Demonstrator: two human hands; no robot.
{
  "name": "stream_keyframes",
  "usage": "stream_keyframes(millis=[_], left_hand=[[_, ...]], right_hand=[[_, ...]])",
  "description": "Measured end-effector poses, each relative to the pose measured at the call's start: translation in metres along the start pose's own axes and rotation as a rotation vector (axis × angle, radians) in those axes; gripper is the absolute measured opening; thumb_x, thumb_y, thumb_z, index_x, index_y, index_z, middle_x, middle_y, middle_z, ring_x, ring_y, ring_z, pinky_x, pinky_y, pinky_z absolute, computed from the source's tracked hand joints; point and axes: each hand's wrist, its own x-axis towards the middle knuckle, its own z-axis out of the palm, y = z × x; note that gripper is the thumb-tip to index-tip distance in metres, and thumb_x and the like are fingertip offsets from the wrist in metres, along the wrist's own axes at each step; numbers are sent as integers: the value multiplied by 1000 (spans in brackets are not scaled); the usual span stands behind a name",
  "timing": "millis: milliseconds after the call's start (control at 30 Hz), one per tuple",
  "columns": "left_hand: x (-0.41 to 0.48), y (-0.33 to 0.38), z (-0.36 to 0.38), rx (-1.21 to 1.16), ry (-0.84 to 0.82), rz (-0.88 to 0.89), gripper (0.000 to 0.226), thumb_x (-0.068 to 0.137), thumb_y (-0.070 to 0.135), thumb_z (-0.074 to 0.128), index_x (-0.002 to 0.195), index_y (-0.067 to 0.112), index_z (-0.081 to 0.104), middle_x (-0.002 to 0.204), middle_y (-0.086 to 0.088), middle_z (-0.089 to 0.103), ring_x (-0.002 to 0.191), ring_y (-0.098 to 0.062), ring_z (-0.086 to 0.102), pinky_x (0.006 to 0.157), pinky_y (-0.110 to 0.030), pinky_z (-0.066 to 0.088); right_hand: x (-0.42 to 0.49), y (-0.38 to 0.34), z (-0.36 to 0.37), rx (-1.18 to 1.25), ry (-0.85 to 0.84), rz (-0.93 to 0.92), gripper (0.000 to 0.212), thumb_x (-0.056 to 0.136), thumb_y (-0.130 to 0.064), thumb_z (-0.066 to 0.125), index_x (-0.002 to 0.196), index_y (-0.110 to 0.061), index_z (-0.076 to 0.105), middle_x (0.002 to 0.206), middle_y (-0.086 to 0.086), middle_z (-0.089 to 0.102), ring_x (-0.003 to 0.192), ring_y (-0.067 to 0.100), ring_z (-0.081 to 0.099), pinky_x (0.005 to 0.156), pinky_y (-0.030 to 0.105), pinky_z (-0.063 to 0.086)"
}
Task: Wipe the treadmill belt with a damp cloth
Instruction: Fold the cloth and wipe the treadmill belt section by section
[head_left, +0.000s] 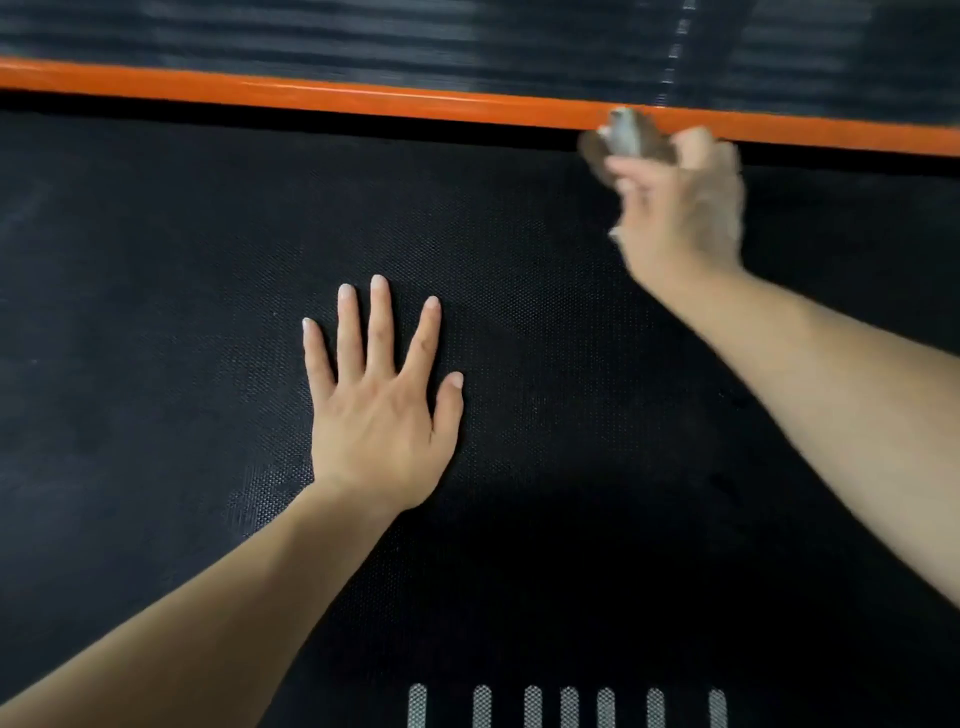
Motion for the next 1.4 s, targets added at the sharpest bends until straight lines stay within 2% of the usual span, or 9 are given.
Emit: stream_keyframes(millis=[133,300,467,700,867,1100,1167,1300,1400], left_hand=[[1,2,1,29,-13,-3,66,103,52,22,162,23,21,170,-20,9,158,-41,1,124,-65,2],[-2,12,-9,15,-11,26,66,104,54,22,162,21,24,170,-20,10,158,-38,2,125,-62,0],[-23,56,-1,-19,-58,138,67,104,55,22,163,23,19,172,-16,7,158,-38,-3,124,-64,2],[-25,65,8,62,-75,107,69,102,56,28,163,23,21,171,-15,11,158,-41,0,123,-66,5],[-26,66,8,92,-86,105,70,103,56,26,163,22,19,171,-15,9,158,-40,-1,124,-66,4],[-26,67,7,104,-85,98,70,102,56,27,163,23,20,172,-14,10,158,-40,1,124,-65,4],[-26,67,8,106,-80,94,70,102,55,26,163,23,19,172,-14,10,158,-40,1,124,-65,4],[-26,69,9,99,-70,86,70,102,56,26,163,23,19,172,-14,11,158,-40,1,124,-65,4],[-26,69,9,83,-65,85,70,101,56,25,163,23,20,171,-14,11,158,-40,1,123,-66,4]], right_hand=[[-21,-1,-6,6,28,260,32,97,-21,53,125,-27,66,123,14,50,111,37,46,93,45,43],[-43,-1,-11,67,-107,-241,28,92,-18,61,116,-22,73,107,21,56,94,42,51,81,48,46],[-14,26,-17,-4,42,245,32,99,-23,53,128,-29,64,125,13,49,115,36,45,98,44,41],[-56,43,-21,84,-82,-216,26,94,-19,62,117,-23,72,108,18,55,97,39,50,84,47,46],[-33,52,-19,28,54,166,31,98,-24,55,125,-28,67,123,12,50,112,34,46,97,44,42],[-105,47,-31,153,-125,-346,27,88,-15,68,112,-24,74,102,16,57,89,37,53,76,46,46],[-79,67,-30,89,-33,-265,25,90,-18,64,111,-24,75,100,21,57,88,42,53,76,49,48],[-56,78,-31,6,31,150,32,97,-25,54,126,-29,67,121,15,50,109,39,46,94,44,39],[-121,51,-34,100,9,-1,31,91,-20,56,118,-27,71,107,16,54,93,38,51,79,44,41]])
